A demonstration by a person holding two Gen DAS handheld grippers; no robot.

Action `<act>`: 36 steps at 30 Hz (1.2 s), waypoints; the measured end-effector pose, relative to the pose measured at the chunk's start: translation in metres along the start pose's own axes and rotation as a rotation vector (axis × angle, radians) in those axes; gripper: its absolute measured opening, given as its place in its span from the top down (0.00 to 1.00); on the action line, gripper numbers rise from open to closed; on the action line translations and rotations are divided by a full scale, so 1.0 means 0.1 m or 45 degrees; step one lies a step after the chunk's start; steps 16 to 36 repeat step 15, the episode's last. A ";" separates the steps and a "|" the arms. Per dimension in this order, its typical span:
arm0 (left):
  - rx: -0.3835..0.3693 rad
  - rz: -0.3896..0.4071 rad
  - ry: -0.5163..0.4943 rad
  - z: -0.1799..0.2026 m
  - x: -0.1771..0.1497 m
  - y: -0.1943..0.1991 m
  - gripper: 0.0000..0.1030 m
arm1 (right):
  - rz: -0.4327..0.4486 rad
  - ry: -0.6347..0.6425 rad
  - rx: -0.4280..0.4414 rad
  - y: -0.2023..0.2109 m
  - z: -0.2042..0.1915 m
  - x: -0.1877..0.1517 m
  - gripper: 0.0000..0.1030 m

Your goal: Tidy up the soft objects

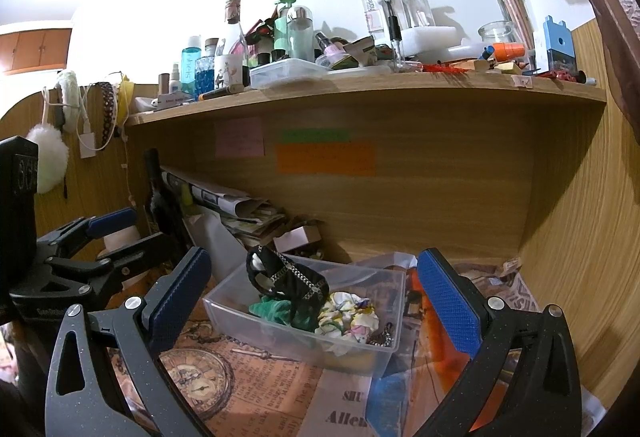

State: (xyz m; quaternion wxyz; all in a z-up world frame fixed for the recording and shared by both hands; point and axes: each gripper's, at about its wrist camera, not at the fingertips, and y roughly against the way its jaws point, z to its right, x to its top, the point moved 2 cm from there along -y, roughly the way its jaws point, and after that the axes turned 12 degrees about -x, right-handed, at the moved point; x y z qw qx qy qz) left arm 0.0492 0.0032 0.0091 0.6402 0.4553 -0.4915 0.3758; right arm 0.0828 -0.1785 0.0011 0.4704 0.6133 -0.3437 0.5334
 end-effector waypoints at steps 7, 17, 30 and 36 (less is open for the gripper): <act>-0.006 -0.008 0.002 -0.01 -0.01 -0.02 0.00 | -0.004 0.000 -0.001 -0.01 0.01 0.00 0.00; -0.005 -0.016 0.009 -0.02 -0.03 -0.05 0.00 | -0.021 0.009 0.000 -0.06 0.01 -0.04 0.00; -0.005 -0.016 0.009 -0.02 -0.03 -0.05 0.00 | -0.021 0.009 0.000 -0.06 0.01 -0.04 0.00; -0.005 -0.016 0.009 -0.02 -0.03 -0.05 0.00 | -0.021 0.009 0.000 -0.06 0.01 -0.04 0.00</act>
